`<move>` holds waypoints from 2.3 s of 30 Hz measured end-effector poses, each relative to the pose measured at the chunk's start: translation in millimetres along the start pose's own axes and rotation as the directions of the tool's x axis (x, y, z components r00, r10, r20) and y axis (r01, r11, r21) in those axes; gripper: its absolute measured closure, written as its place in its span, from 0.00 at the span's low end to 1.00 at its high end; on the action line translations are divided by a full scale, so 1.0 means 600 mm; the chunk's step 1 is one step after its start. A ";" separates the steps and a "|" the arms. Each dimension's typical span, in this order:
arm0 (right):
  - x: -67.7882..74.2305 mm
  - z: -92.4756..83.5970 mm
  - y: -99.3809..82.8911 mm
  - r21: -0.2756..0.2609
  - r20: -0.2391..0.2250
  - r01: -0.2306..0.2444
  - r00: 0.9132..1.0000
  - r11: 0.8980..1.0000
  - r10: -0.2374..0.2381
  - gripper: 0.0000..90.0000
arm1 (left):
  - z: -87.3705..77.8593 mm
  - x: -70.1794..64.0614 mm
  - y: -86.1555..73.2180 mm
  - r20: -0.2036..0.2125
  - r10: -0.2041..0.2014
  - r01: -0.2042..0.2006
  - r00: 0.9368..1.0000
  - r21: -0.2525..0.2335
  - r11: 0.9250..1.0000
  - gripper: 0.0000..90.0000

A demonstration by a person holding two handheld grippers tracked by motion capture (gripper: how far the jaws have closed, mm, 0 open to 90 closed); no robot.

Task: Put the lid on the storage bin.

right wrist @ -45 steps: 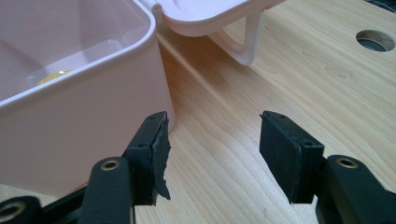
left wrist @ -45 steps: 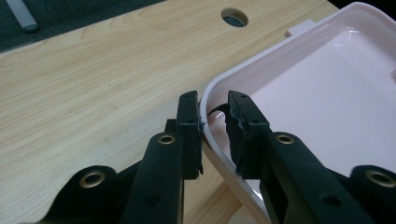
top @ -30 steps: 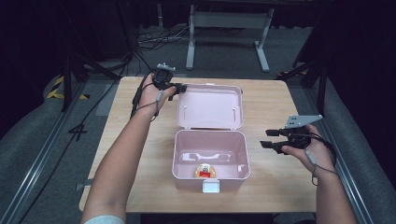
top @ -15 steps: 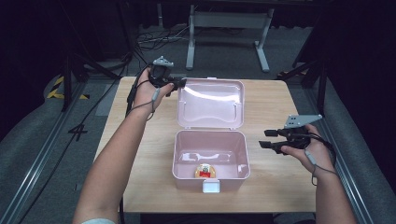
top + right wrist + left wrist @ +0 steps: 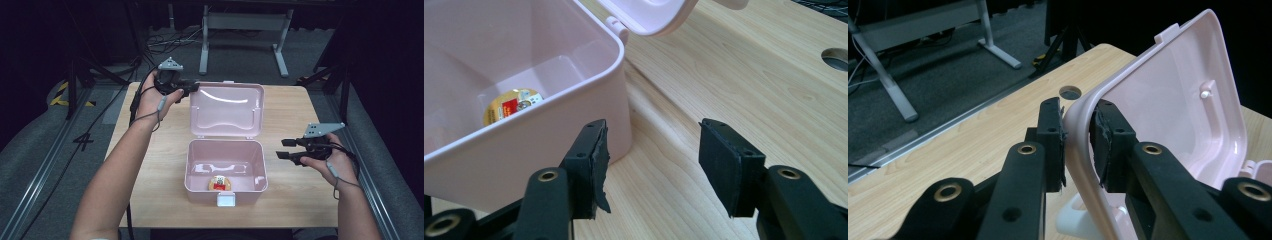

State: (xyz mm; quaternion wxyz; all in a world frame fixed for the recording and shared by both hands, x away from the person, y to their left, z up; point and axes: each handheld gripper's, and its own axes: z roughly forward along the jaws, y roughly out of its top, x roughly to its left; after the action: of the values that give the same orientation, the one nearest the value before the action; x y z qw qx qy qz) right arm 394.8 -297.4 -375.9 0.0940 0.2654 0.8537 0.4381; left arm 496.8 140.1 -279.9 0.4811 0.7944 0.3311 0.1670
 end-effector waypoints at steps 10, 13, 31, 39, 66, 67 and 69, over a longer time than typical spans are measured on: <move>0.005 -0.004 0.004 -0.002 0.003 0.008 1.000 1.000 -0.008 0.51 | -0.031 -0.029 -0.001 -0.006 0.031 -0.032 0.999 -0.048 0.998 0.83; 0.012 -0.004 0.010 -0.012 -0.012 0.017 1.000 1.000 -0.017 0.51 | -0.043 -0.038 -0.003 -0.003 0.029 -0.030 1.000 -0.064 0.998 0.82; 0.066 -0.019 0.051 -0.088 -0.092 0.075 0.992 0.993 -0.083 0.53 | -0.098 -0.097 -0.025 -0.019 0.119 -0.120 0.993 -0.123 0.985 0.77; 0.080 -0.018 0.059 -0.082 -0.096 0.092 0.990 0.992 -0.100 0.53 | -0.116 -0.111 -0.041 0.001 0.124 -0.123 0.992 -0.132 0.984 0.75; 0.101 -0.022 0.070 -0.089 -0.120 0.088 0.988 0.992 -0.098 0.56 | -0.146 -0.134 -0.097 0.063 0.004 0.009 0.998 -0.211 0.977 0.76; 0.101 -0.022 0.070 -0.089 -0.120 0.088 0.988 0.992 -0.098 0.56 | -0.146 -0.134 -0.097 0.063 0.004 0.009 0.998 -0.211 0.977 0.76; 0.104 -0.020 0.071 -0.086 -0.123 0.090 0.987 0.992 -0.100 0.56 | -0.147 -0.136 -0.097 0.061 0.010 0.003 0.998 -0.210 0.978 0.76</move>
State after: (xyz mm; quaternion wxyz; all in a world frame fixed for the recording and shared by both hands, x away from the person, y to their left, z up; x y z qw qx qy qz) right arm 353.5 -252.4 -330.0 0.0710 0.1921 0.8513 0.4831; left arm 364.7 160.2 -284.3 0.5721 0.7443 0.2953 0.1774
